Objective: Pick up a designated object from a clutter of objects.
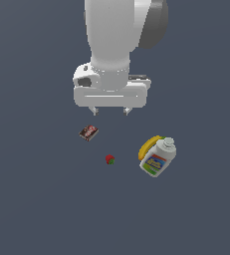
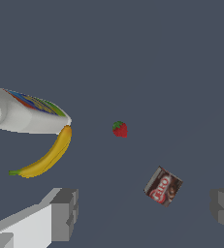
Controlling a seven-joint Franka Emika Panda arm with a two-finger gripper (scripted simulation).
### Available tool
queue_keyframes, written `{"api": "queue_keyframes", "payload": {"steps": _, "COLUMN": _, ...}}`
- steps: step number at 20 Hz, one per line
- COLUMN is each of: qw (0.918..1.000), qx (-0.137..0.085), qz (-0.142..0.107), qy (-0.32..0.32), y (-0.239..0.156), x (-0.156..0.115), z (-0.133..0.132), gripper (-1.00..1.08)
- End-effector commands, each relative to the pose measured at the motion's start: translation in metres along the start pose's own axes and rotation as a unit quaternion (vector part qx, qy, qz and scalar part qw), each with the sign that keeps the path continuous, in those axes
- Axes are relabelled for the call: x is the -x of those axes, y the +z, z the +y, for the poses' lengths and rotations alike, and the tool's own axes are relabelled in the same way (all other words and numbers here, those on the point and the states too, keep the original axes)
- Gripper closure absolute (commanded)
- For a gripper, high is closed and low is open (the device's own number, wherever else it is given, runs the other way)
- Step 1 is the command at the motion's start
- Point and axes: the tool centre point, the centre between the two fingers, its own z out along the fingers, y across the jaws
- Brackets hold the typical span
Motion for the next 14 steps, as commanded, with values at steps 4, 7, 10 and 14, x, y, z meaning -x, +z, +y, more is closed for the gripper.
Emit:
{"api": "queue_keyframes", "payload": {"steps": 4, "qw": 1.0000, "qx": -0.002, "qz": 0.001, "qy": 0.000, "y": -0.0014, "x": 0.0006, "z": -0.0015, "gripper": -0.92}}
{"api": "queue_keyframes", "payload": {"steps": 7, "qw": 1.0000, "qx": -0.009, "qz": 0.004, "qy": 0.001, "y": -0.0051, "x": 0.0022, "z": -0.0053, "gripper": -0.92}}
{"api": "queue_keyframes", "payload": {"steps": 10, "qw": 0.9999, "qx": -0.012, "qz": 0.005, "qy": 0.001, "y": -0.0068, "x": 0.0030, "z": -0.0074, "gripper": -0.92}}
{"api": "queue_keyframes", "payload": {"steps": 14, "qw": 0.9999, "qx": -0.011, "qz": 0.005, "qy": 0.001, "y": -0.0068, "x": 0.0030, "z": -0.0070, "gripper": -0.92}}
